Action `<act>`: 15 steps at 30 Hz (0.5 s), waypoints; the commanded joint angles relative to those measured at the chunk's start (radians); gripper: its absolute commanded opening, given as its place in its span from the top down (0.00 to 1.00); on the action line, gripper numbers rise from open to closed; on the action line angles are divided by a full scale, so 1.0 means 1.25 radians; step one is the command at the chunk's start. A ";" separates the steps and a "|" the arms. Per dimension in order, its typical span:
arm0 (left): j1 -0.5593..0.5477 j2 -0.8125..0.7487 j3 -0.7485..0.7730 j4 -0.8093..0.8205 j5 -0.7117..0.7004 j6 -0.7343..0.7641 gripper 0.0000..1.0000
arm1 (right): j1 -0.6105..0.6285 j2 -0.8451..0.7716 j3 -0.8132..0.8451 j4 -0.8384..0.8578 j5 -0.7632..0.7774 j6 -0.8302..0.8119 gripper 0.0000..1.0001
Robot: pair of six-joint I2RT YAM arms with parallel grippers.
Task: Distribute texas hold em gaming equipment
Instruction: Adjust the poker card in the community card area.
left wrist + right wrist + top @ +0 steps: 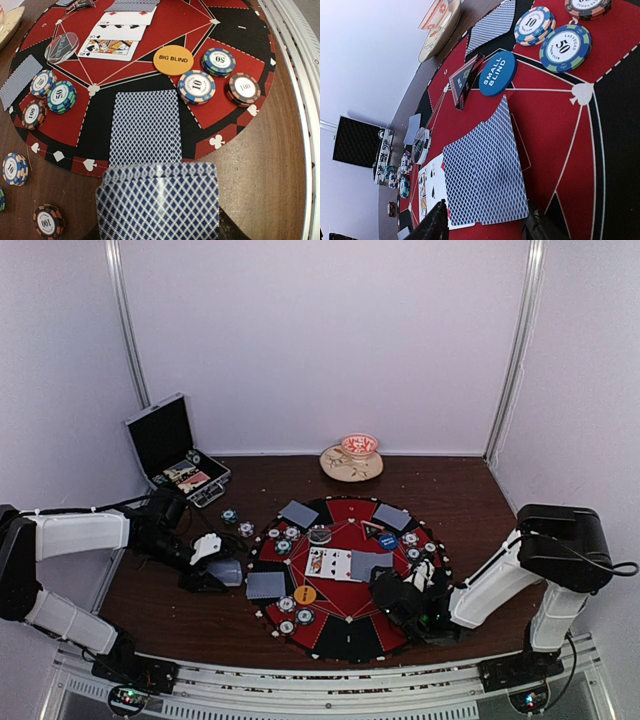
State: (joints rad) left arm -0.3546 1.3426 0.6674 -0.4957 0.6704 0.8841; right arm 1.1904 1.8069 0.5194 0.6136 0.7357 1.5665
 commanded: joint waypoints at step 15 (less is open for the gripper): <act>0.001 -0.015 -0.004 0.013 0.014 -0.001 0.47 | 0.020 -0.087 -0.007 -0.173 -0.075 -0.015 0.45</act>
State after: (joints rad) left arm -0.3546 1.3415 0.6674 -0.4957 0.6704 0.8841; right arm 1.2026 1.7210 0.5198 0.4732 0.6613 1.5513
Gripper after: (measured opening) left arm 0.531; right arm 0.547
